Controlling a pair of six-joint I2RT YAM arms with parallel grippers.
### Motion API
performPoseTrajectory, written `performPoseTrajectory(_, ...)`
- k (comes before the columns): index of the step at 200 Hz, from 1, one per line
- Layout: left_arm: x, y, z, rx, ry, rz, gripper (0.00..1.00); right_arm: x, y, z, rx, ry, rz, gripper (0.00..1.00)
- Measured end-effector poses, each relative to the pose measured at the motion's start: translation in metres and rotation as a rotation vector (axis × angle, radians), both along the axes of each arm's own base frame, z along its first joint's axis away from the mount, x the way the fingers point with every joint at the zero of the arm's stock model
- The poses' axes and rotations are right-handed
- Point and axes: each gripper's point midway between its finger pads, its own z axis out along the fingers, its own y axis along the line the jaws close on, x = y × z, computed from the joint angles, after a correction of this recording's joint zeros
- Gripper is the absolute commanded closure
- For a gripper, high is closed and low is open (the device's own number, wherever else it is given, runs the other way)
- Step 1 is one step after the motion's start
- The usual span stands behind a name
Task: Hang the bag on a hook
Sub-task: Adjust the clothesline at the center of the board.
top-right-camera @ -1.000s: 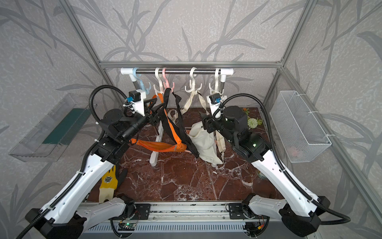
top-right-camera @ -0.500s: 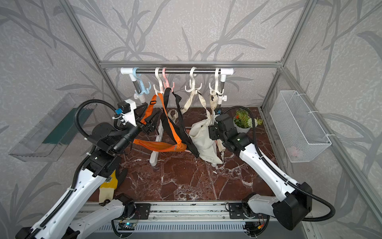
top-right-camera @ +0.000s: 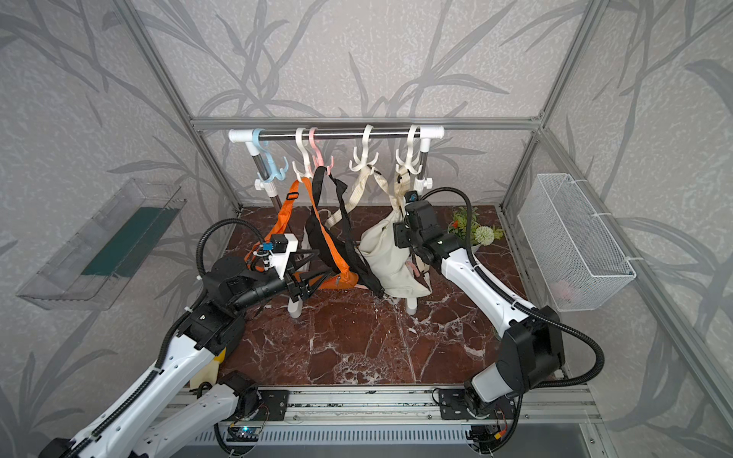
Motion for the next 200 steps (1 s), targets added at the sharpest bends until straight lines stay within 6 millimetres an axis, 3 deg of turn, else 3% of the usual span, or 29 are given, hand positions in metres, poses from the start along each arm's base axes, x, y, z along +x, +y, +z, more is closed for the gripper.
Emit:
performPoseTrajectory(23,0.003,-0.006,-0.036,0.038,0.105,-0.013,0.24,0.012,0.007,0.002,0.003,-0.003,0.013,0.33)
performPoseTrajectory(49,0.009,-0.01,-0.057,0.051,0.175,-0.004,0.24,0.019,0.011,0.008,0.009,-0.015,0.026,0.32)
performPoseTrajectory(71,0.022,-0.014,-0.077,0.061,0.229,0.032,0.25,0.014,0.011,0.012,0.011,-0.022,0.04,0.3)
performPoseTrajectory(102,0.038,-0.017,-0.112,0.094,0.307,0.072,0.25,-0.026,-0.008,0.015,0.01,-0.021,0.05,0.28)
performPoseTrajectory(141,0.054,-0.013,-0.135,0.135,0.341,0.137,0.29,-0.091,-0.019,0.02,0.018,-0.044,0.112,0.28)
performPoseTrajectory(155,0.058,-0.012,-0.14,0.145,0.343,0.159,0.43,-0.111,-0.007,0.012,-0.015,-0.037,0.168,0.29)
performPoseTrajectory(180,0.066,-0.009,-0.144,0.164,0.34,0.194,0.96,-0.15,0.023,-0.019,-0.085,0.021,0.307,0.3)
performPoseTrajectory(200,0.076,-0.005,-0.139,0.169,0.307,0.239,1.0,-0.181,0.045,-0.045,-0.135,0.07,0.419,0.31)
